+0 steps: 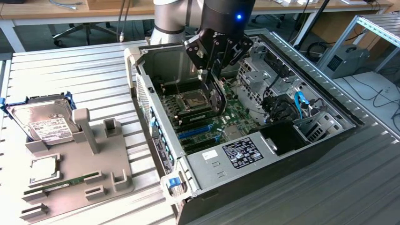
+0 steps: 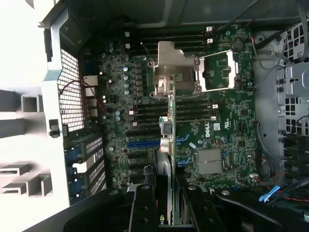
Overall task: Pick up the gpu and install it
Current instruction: 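Pick up the gpu and move the gpu toward the slot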
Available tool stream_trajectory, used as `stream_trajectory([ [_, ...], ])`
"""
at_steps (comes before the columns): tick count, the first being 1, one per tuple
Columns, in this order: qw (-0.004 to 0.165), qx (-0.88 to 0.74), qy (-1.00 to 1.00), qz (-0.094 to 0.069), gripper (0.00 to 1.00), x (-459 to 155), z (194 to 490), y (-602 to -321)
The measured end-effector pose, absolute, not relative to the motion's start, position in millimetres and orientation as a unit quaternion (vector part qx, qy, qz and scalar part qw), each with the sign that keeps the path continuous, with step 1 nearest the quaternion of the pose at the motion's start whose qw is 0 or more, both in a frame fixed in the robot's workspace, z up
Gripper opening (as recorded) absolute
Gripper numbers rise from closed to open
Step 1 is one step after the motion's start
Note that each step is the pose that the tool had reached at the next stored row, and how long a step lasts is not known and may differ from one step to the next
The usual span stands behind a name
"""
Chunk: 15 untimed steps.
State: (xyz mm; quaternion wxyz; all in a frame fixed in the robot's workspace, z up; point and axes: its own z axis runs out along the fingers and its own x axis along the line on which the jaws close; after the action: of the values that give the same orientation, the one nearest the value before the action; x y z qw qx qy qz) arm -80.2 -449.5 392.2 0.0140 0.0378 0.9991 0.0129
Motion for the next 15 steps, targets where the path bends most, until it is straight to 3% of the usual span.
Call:
stream_trajectory([
  [15,0.014,0.038,0.999,0.013,0.26,-57,386,-443],
])
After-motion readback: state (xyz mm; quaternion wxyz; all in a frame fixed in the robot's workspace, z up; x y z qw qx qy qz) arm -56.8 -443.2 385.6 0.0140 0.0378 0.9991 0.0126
